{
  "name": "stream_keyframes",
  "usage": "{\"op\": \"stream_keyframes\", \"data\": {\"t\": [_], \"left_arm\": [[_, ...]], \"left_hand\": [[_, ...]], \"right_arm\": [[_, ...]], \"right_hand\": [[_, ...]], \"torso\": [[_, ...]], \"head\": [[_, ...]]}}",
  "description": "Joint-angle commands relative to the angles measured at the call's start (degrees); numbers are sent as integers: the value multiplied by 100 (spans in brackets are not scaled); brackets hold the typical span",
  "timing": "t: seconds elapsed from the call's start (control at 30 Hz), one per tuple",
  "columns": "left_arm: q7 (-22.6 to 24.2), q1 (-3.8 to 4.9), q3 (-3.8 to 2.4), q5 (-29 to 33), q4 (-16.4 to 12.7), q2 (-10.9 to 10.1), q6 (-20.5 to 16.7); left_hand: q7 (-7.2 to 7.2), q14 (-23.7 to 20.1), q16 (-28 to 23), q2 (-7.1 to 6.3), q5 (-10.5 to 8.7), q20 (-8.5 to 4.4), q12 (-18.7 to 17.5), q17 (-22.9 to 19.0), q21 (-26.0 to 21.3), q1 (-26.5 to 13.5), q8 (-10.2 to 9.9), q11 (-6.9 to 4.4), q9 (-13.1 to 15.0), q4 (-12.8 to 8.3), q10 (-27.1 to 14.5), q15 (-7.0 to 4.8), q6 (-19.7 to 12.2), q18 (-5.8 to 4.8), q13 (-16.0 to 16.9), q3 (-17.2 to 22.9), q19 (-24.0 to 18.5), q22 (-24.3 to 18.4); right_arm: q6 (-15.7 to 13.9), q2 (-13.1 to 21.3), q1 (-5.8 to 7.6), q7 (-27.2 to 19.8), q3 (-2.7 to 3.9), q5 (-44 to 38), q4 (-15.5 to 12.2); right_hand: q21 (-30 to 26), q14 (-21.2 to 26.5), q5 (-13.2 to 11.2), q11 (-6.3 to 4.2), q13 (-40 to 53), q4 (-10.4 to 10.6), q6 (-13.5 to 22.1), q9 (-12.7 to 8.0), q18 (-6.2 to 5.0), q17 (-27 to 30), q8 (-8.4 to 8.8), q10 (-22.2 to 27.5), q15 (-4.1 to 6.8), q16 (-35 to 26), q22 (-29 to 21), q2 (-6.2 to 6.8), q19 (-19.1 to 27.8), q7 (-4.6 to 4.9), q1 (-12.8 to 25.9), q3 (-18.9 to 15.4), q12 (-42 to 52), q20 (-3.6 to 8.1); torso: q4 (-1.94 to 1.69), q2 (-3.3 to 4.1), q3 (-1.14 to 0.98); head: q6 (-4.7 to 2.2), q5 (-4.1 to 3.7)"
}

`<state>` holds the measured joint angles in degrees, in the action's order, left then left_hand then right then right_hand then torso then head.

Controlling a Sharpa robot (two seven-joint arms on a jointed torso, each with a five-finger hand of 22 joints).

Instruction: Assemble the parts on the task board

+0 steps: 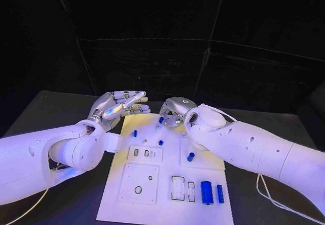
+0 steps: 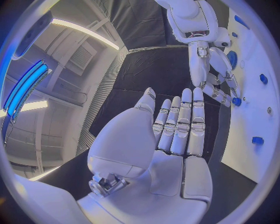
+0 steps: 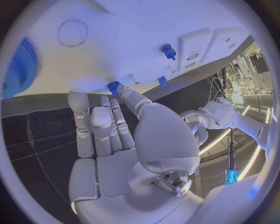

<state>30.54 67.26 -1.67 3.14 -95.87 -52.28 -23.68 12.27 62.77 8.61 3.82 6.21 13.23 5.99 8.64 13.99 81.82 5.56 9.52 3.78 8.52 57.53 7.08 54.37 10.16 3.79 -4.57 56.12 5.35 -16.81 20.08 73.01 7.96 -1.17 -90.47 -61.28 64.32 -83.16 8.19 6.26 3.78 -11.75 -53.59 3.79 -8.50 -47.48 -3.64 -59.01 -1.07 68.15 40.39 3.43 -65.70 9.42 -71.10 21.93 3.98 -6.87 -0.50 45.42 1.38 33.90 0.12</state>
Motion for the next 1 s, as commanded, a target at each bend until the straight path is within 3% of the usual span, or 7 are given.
{"op": "stream_keyframes", "data": {"t": [0.03, 0.13, 0.23, 0.43, 0.53, 0.77, 1.0], "left_arm": [[10, 10, -7, -5, -1, -7, 59], [6, 12, -6, -5, 2, -33, 70], [4, 20, -6, -5, 8, -52, 86], [0, 31, -5, -4, 29, -91, 107], [-2, 34, -5, -4, 53, -99, 119], [-9, 36, -4, -4, 146, -59, 140], [-22, 36, -3, -4, 227, -10, 167]], "left_hand": [[22, 19, -38, 50, 0, 3, -40, 8, 28, -5, -30, 29, -6, -33, 19, 5, 26, 32, -9, 13, 48, -7], [22, 19, -38, 50, 0, 3, -40, 8, 28, -5, -30, 29, -6, -33, 19, 5, 26, 32, -9, 13, 48, -7], [24, 15, -43, 50, 0, 3, -43, 8, 26, -4, -33, 30, -7, -34, 16, 6, 24, 31, -10, 12, 46, -8], [23, 14, -44, 50, 0, 4, -44, 8, 25, -4, -34, 31, -7, -35, 16, 7, 23, 31, -10, 12, 46, -9], [22, 13, -46, 50, -1, 4, -45, 8, 25, -3, -35, 31, -7, -35, 16, 7, 23, 30, -10, 12, 45, -10], [22, 13, -46, 50, -1, 4, -45, 8, 25, -3, -35, 31, -7, -35, 16, 7, 23, 30, -10, 12, 45, -10], [22, 13, -46, 50, -1, 4, -45, 8, 25, -3, -35, 31, -7, -35, 16, 7, 23, 30, -10, 12, 45, -10]], "right_arm": [[-375, 92, 13, -9, 3, -33, -121], [-588, 371, 19, -20, 20, 14, -427], [-641, 708, 29, 15, 121, 193, -761], [-326, 1559, 40, 355, 260, 976, -1424], [-165, 1870, 42, 547, 284, 1187, -1591], [119, 2080, 43, 871, 302, 1362, -1487], [399, 1809, 36, 891, 302, 1353, -1206]], "right_hand": [[-70, 40, -11, 2, 2, 32, 123, -8, -86, 90, 10, 108, 3, -61, -102, 66, 48, -25, -3, -111, 48, -2], [-87, 25, 0, -9, 20, 114, 207, 0, -82, 88, 3, 119, 13, -62, -112, 104, 23, -19, -22, -260, 142, 1], [2, -15, 63, -44, 68, 242, 113, 26, -51, -5, -45, -99, 38, -7, 41, 109, -105, 10, -16, -406, 353, 20], [488, -219, 249, -193, 412, 509, 50, 36, 84, -815, -71, -1316, 144, 497, 839, 249, -573, -2, 149, -694, 1079, 98], [597, -240, 641, -276, 849, 799, 114, 30, 113, -1020, -70, -1535, 228, 650, 986, 368, -661, -74, 193, -1064, 1567, 191], [1023, -369, 637, -313, 3467, 1751, 135, 40, 227, -2260, -180, -1020, 201, 1362, 1683, 299, -953, -72, -419, -2041, 4003, 207], [1248, -447, 651, -254, 5324, 2013, 168, 31, 296, -2854, -220, -1412, 183, 1641, 2066, 244, -1085, -54, -671, -2215, 5656, 159]], "torso": [[1, 0, -1], [14, -8, -6], [32, -24, 8], [109, -60, 2], [147, -74, 2], [182, -94, -18], [139, -64, -45]], "head": [[-30, 2], [-55, -16], [-67, -48], [-100, -46], [-106, -55], [-107, -48], [-88, -56]]}}
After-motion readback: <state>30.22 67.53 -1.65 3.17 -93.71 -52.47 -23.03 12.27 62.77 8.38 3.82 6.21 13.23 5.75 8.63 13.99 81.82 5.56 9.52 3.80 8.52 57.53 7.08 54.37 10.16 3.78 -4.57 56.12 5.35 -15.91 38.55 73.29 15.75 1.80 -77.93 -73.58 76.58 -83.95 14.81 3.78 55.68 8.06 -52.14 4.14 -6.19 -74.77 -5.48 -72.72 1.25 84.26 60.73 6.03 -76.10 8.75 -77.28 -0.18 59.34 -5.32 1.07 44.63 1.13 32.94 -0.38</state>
